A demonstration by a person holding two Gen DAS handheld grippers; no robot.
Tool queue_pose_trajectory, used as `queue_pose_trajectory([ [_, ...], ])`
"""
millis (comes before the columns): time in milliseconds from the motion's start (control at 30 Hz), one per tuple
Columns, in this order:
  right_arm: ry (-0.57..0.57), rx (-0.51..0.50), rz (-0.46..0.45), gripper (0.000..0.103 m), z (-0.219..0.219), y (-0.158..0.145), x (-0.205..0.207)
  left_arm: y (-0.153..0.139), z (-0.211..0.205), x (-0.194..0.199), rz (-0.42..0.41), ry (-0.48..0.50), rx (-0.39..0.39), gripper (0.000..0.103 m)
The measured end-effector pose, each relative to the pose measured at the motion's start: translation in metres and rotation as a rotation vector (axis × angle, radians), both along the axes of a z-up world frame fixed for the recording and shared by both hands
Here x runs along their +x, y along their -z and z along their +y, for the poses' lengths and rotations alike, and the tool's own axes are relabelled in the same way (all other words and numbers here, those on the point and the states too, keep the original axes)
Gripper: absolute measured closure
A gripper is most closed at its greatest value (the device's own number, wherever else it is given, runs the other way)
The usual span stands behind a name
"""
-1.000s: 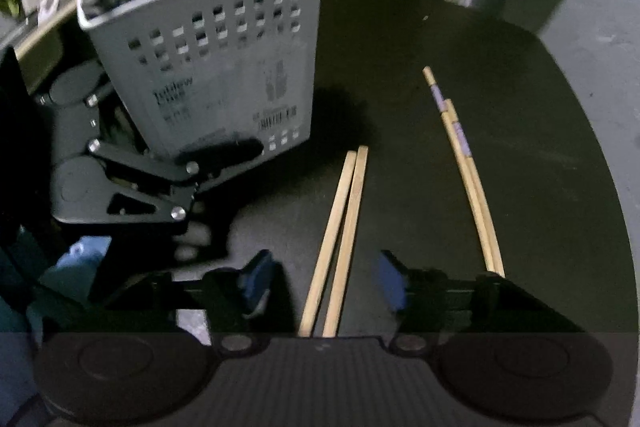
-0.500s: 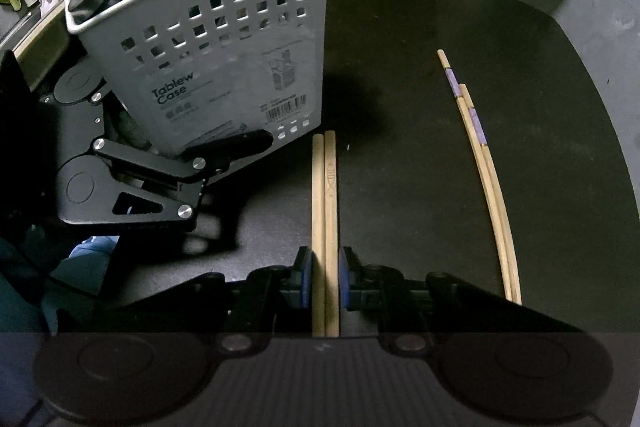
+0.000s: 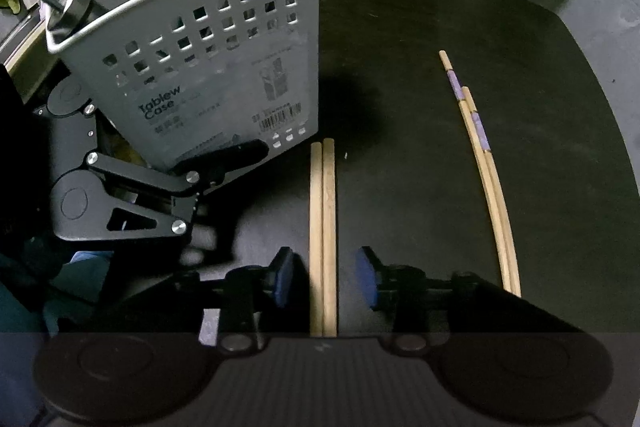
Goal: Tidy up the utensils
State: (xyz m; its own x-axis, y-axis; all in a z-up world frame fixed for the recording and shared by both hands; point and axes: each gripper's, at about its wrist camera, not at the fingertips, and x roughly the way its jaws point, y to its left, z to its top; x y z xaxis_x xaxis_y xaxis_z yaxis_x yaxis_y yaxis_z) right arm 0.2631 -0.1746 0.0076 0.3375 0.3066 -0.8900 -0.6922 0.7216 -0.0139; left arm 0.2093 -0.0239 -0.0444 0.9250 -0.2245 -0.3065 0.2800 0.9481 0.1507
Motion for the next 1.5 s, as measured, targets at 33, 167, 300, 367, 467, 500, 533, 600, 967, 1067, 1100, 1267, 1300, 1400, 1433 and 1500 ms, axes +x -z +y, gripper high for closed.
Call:
queue_pose_trajectory([
  [33,0.001,-0.001,-0.001,0.062,0.001,0.0,0.001,0.0,0.0,0.001,0.002,-0.001,0.001,0.023],
  [167,0.037,-0.02,0.009,0.072,0.01,-0.001,0.01,-0.001,0.0,0.003,0.006,0.004,-0.004,0.023],
  [300,0.044,-0.066,0.016,0.089,0.021,-0.002,0.014,-0.002,0.004,0.004,0.004,0.012,-0.013,0.023],
  [367,0.066,-0.027,0.033,0.089,0.015,-0.003,0.017,-0.001,0.006,0.003,0.002,0.016,-0.018,0.023],
  [467,0.102,0.069,0.005,0.089,-0.001,-0.004,0.015,0.0,0.01,0.003,0.0,0.017,-0.024,0.023],
  [500,0.117,0.113,-0.003,0.089,-0.008,-0.005,0.015,0.0,0.011,0.002,-0.001,0.018,-0.024,0.023],
  [533,0.137,0.164,-0.016,0.089,-0.017,-0.005,0.014,0.0,0.011,0.002,-0.001,0.017,-0.025,0.023],
  [600,0.157,0.269,-0.053,0.089,-0.032,-0.007,0.01,0.001,0.01,0.003,-0.002,0.017,-0.021,0.023],
  [967,0.217,0.746,-0.235,0.088,-0.097,-0.004,-0.015,0.002,0.003,0.002,-0.006,0.01,-0.008,0.024],
  [1067,0.203,0.805,-0.26,0.088,-0.106,0.0,-0.014,0.002,0.002,0.002,-0.006,0.009,-0.007,0.024],
  [1100,0.198,0.822,-0.264,0.088,-0.106,0.003,-0.015,0.002,0.002,0.002,-0.006,0.008,-0.007,0.024],
  [1267,0.175,0.878,-0.296,0.088,-0.105,0.003,-0.015,0.002,0.002,0.002,-0.006,0.009,-0.007,0.023],
  [1300,0.17,0.887,-0.309,0.088,-0.105,0.002,-0.016,0.002,0.002,0.002,-0.006,0.009,-0.007,0.023],
  [1400,0.158,0.91,-0.335,0.088,-0.105,-0.007,-0.023,0.002,0.002,0.002,-0.006,0.009,-0.007,0.024],
  [1433,0.154,0.919,-0.349,0.088,-0.105,-0.009,-0.024,0.002,0.002,0.002,-0.006,0.009,-0.007,0.023],
  [1500,0.148,0.94,-0.369,0.088,-0.107,-0.013,-0.028,0.002,0.002,0.002,-0.006,0.009,-0.007,0.023],
])
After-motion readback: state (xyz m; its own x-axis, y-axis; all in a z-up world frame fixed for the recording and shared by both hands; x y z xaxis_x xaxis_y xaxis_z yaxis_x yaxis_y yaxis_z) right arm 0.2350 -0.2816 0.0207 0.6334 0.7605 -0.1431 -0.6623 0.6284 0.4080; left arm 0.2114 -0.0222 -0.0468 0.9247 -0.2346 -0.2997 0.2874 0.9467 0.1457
